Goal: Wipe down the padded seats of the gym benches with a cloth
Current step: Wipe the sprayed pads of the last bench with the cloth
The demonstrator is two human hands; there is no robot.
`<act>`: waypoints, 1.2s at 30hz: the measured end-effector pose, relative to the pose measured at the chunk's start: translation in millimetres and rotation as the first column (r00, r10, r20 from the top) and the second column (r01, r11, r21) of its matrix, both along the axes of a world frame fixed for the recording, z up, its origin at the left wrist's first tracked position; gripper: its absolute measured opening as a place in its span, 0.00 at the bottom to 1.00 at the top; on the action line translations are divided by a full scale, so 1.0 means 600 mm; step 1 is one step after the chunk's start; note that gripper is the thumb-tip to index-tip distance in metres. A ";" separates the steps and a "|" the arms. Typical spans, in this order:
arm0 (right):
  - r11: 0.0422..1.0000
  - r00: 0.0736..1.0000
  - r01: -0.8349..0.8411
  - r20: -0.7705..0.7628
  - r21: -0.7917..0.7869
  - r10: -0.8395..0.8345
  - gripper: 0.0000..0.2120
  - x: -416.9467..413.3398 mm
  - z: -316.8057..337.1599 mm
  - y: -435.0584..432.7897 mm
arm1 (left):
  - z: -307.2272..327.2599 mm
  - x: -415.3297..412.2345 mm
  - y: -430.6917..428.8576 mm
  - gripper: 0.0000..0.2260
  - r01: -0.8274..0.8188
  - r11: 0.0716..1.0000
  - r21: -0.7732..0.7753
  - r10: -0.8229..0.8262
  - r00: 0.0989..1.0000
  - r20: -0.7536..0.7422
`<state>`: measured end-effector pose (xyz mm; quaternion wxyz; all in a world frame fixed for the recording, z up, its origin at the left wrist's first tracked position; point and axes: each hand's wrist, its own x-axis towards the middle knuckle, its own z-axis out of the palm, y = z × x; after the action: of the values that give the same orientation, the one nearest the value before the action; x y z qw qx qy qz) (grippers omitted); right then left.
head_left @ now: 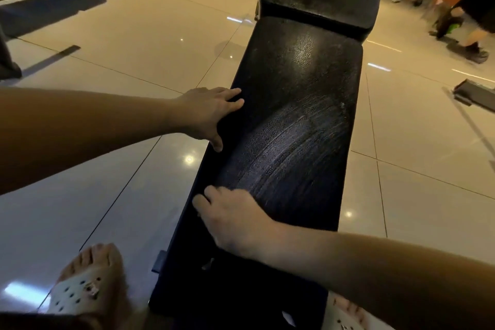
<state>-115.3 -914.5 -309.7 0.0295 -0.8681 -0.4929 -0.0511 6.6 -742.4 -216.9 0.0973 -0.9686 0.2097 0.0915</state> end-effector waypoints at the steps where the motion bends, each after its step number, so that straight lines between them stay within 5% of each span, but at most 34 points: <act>1: 0.995 0.995 -0.084 -0.056 -0.052 0.081 0.22 -0.046 -0.006 -0.002 | 0.000 -0.005 0.002 0.53 0.007 1.000 -0.001 -0.007 1.000 0.013; 4: 0.959 0.964 -0.235 -0.164 -0.158 0.209 0.23 -0.121 -0.010 -0.033 | -0.006 -0.031 0.009 0.46 0.012 1.000 -0.017 -0.012 0.999 0.051; 6: 0.981 0.982 -0.162 -0.115 -0.110 0.149 0.22 -0.091 0.001 -0.054 | -0.010 -0.049 0.017 0.41 0.012 0.999 -0.035 -0.010 0.998 0.061; 9: 0.975 0.973 0.219 0.067 0.040 -0.221 0.12 0.015 0.032 -0.095 | -0.011 -0.075 0.026 0.38 0.033 0.997 -0.067 -0.030 0.998 0.056; 12: 0.777 0.765 0.604 0.143 0.177 -0.627 0.07 0.084 0.077 -0.135 | -0.016 -0.107 0.027 0.41 0.113 0.992 -0.052 -0.112 0.993 0.024; 14: 0.666 0.662 0.715 0.097 0.212 -0.743 0.09 0.073 0.073 -0.115 | -0.022 -0.125 0.031 0.45 0.159 0.987 -0.013 -0.160 0.987 -0.008; 17: 0.689 0.710 0.695 -0.047 0.204 -0.702 0.09 -0.021 0.030 -0.028 | -0.024 -0.138 0.040 0.48 0.182 0.983 0.004 -0.182 0.983 -0.033; 20: 0.922 0.915 0.383 -0.160 0.062 -0.370 0.19 -0.156 -0.011 0.037 | -0.022 -0.144 0.047 0.47 0.198 0.980 0.014 -0.198 0.980 -0.034; 23: 0.976 0.965 0.219 -0.157 0.025 -0.212 0.24 -0.187 -0.018 -0.011 | -0.023 -0.151 0.048 0.46 0.190 0.982 0.021 -0.189 0.981 -0.048; 25: 0.912 0.916 0.400 -0.077 0.095 -0.394 0.15 -0.151 -0.008 -0.074 | -0.025 -0.153 0.051 0.46 0.186 0.982 0.026 -0.185 0.981 -0.050; 27: 0.749 0.764 0.634 -0.005 0.195 -0.645 0.07 -0.098 0.012 -0.151 | -0.027 -0.153 0.053 0.46 0.192 0.981 0.024 -0.191 0.980 -0.052; 31: 0.469 0.515 0.828 -0.085 0.308 -0.853 0.09 -0.066 0.031 -0.176 | -0.028 -0.150 0.046 0.46 0.194 0.980 0.038 -0.193 0.981 -0.031; 33: 0.507 0.560 0.807 -0.119 0.304 -0.820 0.09 -0.102 0.006 -0.105 | -0.028 -0.151 0.041 0.46 0.190 0.981 0.046 -0.189 0.982 -0.018; 36: 0.776 0.806 0.592 -0.143 0.218 -0.575 0.12 -0.196 -0.032 0.013 | -0.028 -0.156 0.036 0.46 0.174 0.984 0.048 -0.174 0.985 -0.009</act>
<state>-233.0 -906.6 -328.8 0.1388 -0.9682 -0.1878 -0.0902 -86.8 -720.9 -233.7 0.1278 -0.9438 0.2914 0.0900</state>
